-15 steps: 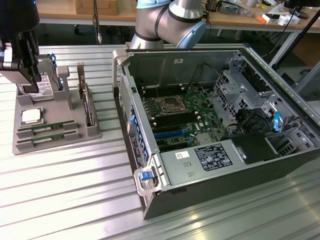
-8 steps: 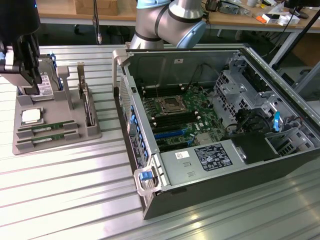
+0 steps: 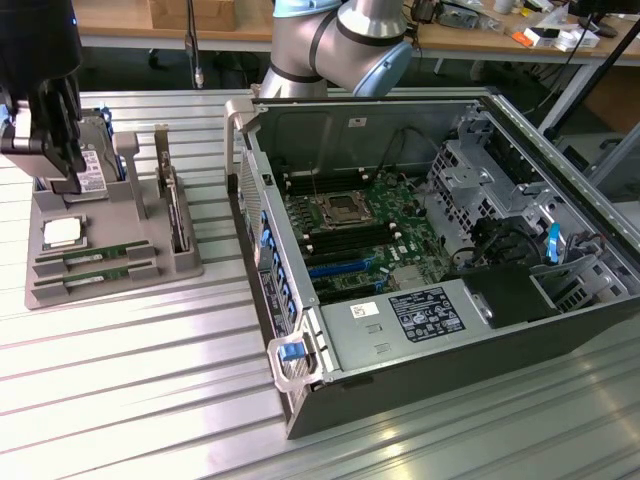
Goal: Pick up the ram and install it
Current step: 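Pick up the ram and move it above insertion slot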
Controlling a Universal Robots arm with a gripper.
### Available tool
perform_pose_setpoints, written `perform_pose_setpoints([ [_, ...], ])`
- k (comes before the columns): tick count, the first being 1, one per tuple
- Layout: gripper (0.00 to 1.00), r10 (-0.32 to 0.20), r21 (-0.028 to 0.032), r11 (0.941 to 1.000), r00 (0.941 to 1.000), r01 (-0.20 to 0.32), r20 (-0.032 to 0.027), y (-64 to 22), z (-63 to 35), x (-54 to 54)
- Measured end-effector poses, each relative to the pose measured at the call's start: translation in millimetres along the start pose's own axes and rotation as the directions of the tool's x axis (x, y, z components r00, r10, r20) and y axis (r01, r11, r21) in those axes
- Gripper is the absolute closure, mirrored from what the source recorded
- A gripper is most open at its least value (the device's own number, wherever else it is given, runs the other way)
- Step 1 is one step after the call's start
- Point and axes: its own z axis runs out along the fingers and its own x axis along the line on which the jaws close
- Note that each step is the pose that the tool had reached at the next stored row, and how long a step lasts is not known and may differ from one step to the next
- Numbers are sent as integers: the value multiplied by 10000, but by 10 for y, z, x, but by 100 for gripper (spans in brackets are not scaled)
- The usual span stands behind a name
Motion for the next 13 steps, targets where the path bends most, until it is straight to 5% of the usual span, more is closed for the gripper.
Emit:
perform_pose_setpoints([
  [13,64,-1,0,10000,10000,1,0,-3,62,1],
])
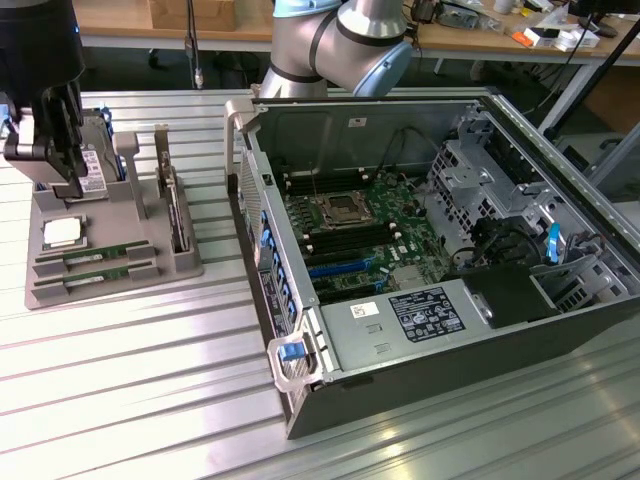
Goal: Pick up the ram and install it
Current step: 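Pick up the ram and move it above insertion slot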
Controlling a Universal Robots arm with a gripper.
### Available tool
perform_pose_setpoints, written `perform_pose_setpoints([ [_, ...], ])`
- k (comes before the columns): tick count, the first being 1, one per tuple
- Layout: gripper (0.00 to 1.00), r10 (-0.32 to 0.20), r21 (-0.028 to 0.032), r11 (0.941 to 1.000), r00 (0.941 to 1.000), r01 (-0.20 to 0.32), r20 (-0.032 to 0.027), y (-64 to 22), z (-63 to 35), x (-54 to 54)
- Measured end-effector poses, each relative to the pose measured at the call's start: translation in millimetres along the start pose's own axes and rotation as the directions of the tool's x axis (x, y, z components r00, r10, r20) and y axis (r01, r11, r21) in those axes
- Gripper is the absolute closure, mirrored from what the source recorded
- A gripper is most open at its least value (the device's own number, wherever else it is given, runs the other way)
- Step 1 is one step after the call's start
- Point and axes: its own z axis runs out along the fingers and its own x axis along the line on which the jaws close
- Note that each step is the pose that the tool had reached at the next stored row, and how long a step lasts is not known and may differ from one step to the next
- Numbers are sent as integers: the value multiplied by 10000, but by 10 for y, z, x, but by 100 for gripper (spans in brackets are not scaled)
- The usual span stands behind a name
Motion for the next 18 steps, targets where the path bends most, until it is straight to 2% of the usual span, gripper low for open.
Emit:
perform_pose_setpoints([
  [18,64,-3,0,10000,10000,3,0,-4,85,2],
])
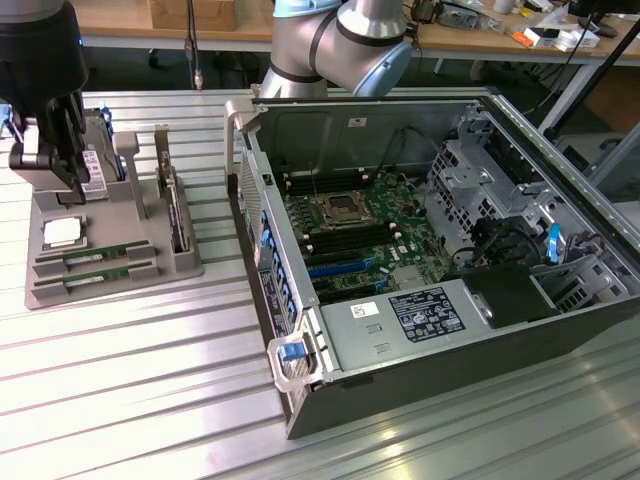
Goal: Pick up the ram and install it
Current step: 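Pick up the ram and move it above insertion slot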
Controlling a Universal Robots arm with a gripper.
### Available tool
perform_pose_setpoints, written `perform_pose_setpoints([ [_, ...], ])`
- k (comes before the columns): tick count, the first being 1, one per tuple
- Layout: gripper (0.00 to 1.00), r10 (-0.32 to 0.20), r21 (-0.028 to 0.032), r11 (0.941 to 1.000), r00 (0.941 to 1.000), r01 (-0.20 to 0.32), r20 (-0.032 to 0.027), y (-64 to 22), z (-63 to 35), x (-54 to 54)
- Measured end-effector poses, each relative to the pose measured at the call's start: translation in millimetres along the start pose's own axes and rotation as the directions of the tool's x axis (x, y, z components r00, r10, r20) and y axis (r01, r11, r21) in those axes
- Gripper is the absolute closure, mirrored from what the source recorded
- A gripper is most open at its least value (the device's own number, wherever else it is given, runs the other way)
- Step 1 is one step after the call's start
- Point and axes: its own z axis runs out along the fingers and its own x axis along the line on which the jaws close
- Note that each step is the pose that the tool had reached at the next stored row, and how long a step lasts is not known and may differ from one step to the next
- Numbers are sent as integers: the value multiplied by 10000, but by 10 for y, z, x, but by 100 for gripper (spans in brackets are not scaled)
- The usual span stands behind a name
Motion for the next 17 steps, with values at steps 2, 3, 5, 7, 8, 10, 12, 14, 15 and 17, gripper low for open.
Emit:
perform_pose_setpoints([
  [2,64,0,0,10000,10000,0,0,-1,11,0],
  [3,64,0,0,10000,10000,0,0,-1,19,1],
  [5,64,0,0,10000,10000,0,0,-1,33,1],
  [7,64,-1,0,10000,10000,1,0,-2,49,1],
  [8,64,0,0,10000,10000,0,0,-2,54,1],
  [10,64,-1,0,10000,10000,1,0,-3,64,2],
  [12,64,-1,0,10000,10000,1,0,-3,74,2],
  [14,64,-1,0,10000,10000,1,0,-4,84,2],
  [15,64,-1,0,10000,10000,1,-1,-4,92,2],
  [17,64,-2,0,10000,10000,2,0,-5,105,3],
])
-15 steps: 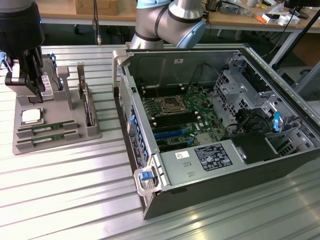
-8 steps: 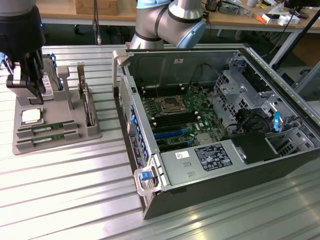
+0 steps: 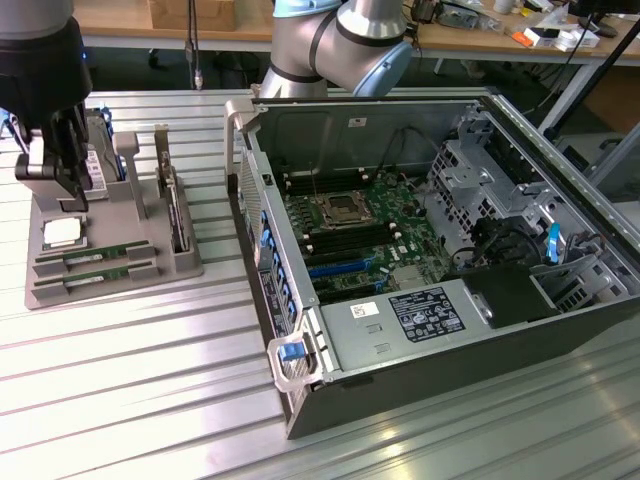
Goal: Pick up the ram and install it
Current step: 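Pick up the ram and move it above insertion slot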
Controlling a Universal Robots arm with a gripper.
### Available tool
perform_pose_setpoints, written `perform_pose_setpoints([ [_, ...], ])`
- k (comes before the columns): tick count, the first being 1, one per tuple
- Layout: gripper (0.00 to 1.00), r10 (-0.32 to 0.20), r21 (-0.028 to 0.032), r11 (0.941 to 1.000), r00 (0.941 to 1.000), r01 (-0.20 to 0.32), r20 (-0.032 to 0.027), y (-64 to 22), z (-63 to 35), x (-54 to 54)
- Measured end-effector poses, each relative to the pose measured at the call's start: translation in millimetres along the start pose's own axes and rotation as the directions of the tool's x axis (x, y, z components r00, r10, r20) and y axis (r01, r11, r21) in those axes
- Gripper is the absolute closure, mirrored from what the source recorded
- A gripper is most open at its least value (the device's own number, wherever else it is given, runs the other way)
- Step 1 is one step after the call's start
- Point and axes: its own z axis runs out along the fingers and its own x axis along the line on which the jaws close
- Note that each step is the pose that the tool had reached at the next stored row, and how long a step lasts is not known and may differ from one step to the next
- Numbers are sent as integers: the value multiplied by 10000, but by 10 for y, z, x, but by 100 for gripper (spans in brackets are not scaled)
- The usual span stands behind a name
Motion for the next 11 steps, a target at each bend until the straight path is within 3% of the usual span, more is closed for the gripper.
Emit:
perform_pose_setpoints([
  [11,64,-4,0,10000,10000,4,0,-3,65,2],
])
